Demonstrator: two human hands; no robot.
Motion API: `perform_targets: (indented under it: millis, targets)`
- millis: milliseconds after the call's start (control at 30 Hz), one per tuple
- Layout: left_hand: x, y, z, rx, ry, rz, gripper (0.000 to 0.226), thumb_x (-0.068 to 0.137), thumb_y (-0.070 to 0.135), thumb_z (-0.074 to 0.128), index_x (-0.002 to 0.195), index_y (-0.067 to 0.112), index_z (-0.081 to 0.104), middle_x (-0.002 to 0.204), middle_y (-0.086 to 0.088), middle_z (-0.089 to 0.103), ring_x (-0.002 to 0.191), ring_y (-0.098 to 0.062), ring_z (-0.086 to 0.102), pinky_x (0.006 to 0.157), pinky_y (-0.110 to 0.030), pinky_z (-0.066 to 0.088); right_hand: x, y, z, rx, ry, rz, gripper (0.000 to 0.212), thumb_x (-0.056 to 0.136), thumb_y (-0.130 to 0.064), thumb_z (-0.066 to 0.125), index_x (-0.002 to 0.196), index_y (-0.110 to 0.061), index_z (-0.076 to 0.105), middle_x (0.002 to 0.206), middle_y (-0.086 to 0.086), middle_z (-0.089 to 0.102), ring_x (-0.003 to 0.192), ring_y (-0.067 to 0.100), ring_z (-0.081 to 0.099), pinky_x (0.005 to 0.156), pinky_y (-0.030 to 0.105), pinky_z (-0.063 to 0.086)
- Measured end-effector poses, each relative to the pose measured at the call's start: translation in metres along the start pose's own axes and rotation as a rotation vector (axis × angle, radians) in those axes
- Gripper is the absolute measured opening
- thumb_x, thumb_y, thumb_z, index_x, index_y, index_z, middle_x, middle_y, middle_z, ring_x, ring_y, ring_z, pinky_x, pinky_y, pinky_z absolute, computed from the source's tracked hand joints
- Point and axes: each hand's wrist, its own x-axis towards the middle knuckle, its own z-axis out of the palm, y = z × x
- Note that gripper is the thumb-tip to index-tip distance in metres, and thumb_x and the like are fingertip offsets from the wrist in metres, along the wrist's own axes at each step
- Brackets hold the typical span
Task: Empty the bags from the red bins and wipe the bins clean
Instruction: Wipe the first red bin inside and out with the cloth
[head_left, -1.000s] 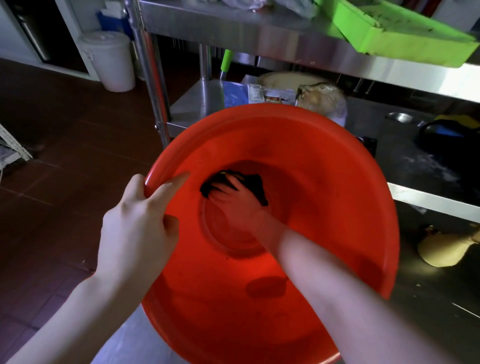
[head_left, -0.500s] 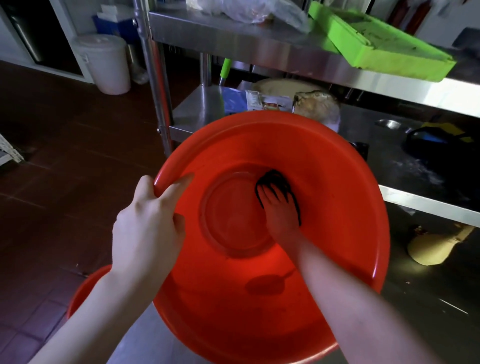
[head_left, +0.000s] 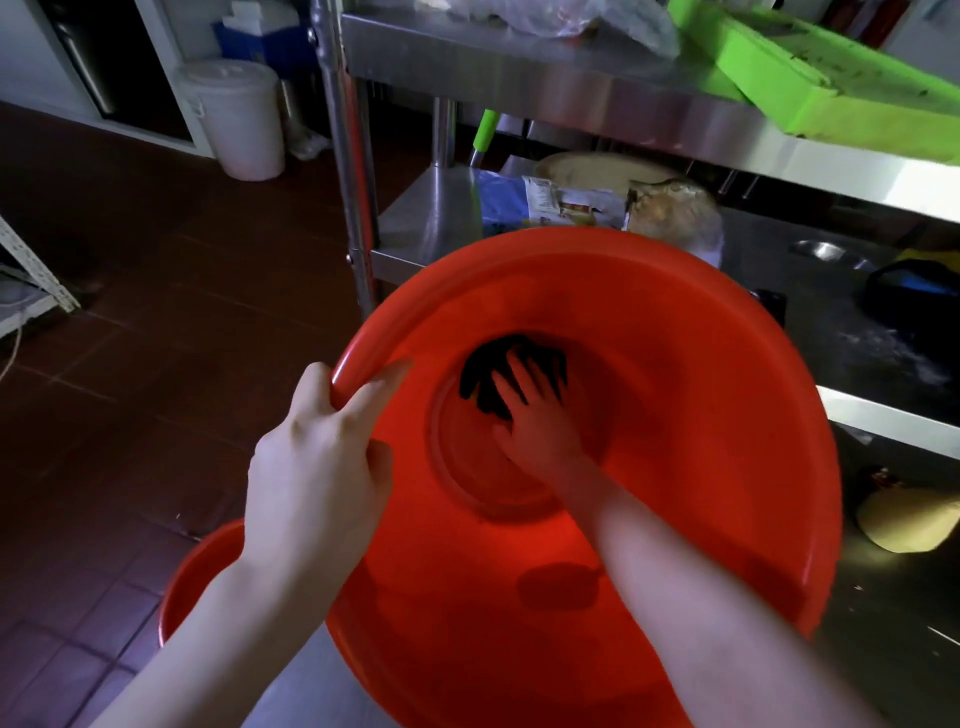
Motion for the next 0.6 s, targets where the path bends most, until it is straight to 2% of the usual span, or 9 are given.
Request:
perform_targets:
  millis: [67,133,233,300,367,467,533,600]
  targets:
    - [0.002,-0.002,0.002,-0.004,0.005,-0.002,0.072,0.070,-0.007,0.065,0.134,0.025,0.059,0.082,-0.006,0.039,0.047,-0.023,0.040,0.045,-0.025,0.037,0.011,-0.016,0.002,0.085,0.019,0.071,0.073,0.087,-0.042,0.053,0.153,-0.025,0.025,0.163,0.001,0.010,0.149,0.027,0.010,0.119,0.049,0.011]
    - [0.002,-0.002,0.003,-0.004,0.010,-0.012,0.072,0.070,-0.007,0.064,0.134,0.025,0.058,0.083,-0.007,0.040,0.048,-0.025,0.042,0.044,-0.027,0.040,0.013,-0.034,0.008,0.067,0.032,0.036,0.071,0.086,-0.037,0.051,0.152,-0.023,0.029,0.162,0.001,0.015,0.147,0.030,0.015,0.117,0.052,0.016]
    - [0.002,-0.001,0.003,0.002,0.008,-0.025,0.072,0.070,-0.006,0.064,0.135,0.026,0.058,0.085,-0.007,0.039,0.048,-0.027,0.043,0.044,-0.030,0.043,-0.014,-0.057,0.032,-0.053,-0.010,-0.291,0.051,0.084,-0.034,0.051,0.134,-0.023,0.058,0.150,-0.001,0.044,0.137,0.030,0.042,0.107,0.056,0.036]
    - [0.002,-0.001,0.002,0.012,0.000,-0.025,0.072,0.071,-0.006,0.064,0.135,0.026,0.057,0.084,-0.007,0.038,0.047,-0.026,0.041,0.044,-0.028,0.040,-0.035,-0.054,0.041,-0.170,-0.077,-0.404,0.050,0.081,-0.033,0.044,0.125,-0.027,0.066,0.143,-0.005,0.053,0.131,0.026,0.051,0.101,0.055,0.045]
    - [0.002,-0.002,0.002,0.022,-0.008,-0.034,0.072,0.072,-0.005,0.063,0.136,0.026,0.057,0.083,-0.007,0.036,0.046,-0.026,0.040,0.044,-0.026,0.037,-0.039,-0.038,0.040,-0.292,-0.149,-0.501,0.049,0.082,-0.032,0.048,0.129,-0.032,0.061,0.145,-0.009,0.049,0.134,0.024,0.047,0.104,0.054,0.042]
    - [0.003,-0.005,0.002,0.009,-0.019,-0.045,0.070,0.075,-0.002,0.063,0.137,0.028,0.055,0.084,-0.007,0.037,0.048,-0.027,0.042,0.043,-0.031,0.043,-0.041,-0.006,0.034,-0.361,-0.327,-0.590,0.050,0.097,-0.030,0.043,0.146,-0.036,0.038,0.159,-0.014,0.021,0.148,0.022,0.021,0.117,0.051,0.021]
    - [0.001,-0.005,0.000,0.006,-0.024,-0.046,0.069,0.077,-0.002,0.063,0.138,0.029,0.054,0.084,-0.007,0.036,0.048,-0.024,0.041,0.044,-0.029,0.040,-0.049,0.009,0.020,-0.325,-0.382,-0.481,0.052,0.100,-0.018,0.036,0.149,-0.034,0.031,0.161,-0.014,0.013,0.148,0.021,0.015,0.115,0.047,0.026]
    - [-0.001,-0.004,-0.001,0.000,-0.029,-0.056,0.069,0.078,0.000,0.063,0.139,0.030,0.053,0.085,-0.005,0.035,0.049,-0.022,0.040,0.046,-0.028,0.036,-0.056,0.018,0.000,-0.273,-0.333,-0.348,0.052,0.100,-0.012,0.034,0.148,-0.030,0.031,0.161,-0.012,0.016,0.146,0.023,0.019,0.109,0.044,0.037]
